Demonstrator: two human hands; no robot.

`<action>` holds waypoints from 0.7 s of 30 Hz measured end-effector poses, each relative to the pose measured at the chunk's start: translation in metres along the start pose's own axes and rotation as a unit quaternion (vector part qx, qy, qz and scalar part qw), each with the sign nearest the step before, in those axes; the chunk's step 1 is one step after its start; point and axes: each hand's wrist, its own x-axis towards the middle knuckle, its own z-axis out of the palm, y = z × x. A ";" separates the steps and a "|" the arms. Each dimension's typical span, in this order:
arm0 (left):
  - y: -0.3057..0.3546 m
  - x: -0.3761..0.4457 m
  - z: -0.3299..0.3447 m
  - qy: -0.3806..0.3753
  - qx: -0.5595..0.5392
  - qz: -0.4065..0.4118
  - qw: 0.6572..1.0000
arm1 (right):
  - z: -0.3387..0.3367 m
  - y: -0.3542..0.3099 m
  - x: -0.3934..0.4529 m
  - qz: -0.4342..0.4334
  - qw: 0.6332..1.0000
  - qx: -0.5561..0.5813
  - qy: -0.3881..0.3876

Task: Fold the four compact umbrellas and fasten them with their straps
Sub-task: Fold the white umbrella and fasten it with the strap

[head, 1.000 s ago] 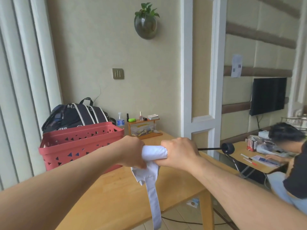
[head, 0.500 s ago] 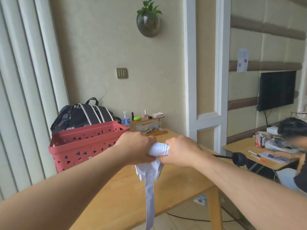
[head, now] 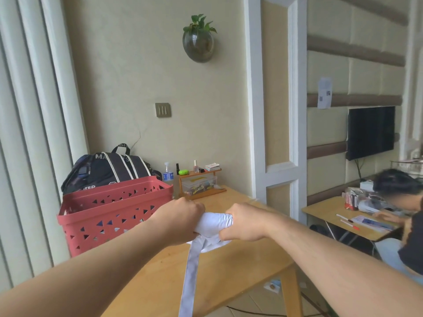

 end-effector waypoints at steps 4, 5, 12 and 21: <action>-0.002 0.000 -0.004 0.005 -0.005 -0.019 1.000 | -0.002 -0.002 0.002 -0.012 0.998 -0.052 0.032; -0.002 0.000 -0.005 0.008 -0.008 -0.027 1.000 | -0.003 -0.002 0.002 -0.020 0.996 -0.073 0.049; -0.001 0.006 0.000 0.003 -0.047 -0.060 0.997 | -0.008 -0.018 0.010 -0.121 0.977 -0.149 0.093; 0.006 0.006 -0.003 -0.048 -0.026 -0.073 0.996 | 0.010 0.003 0.009 -0.066 0.952 -0.198 0.225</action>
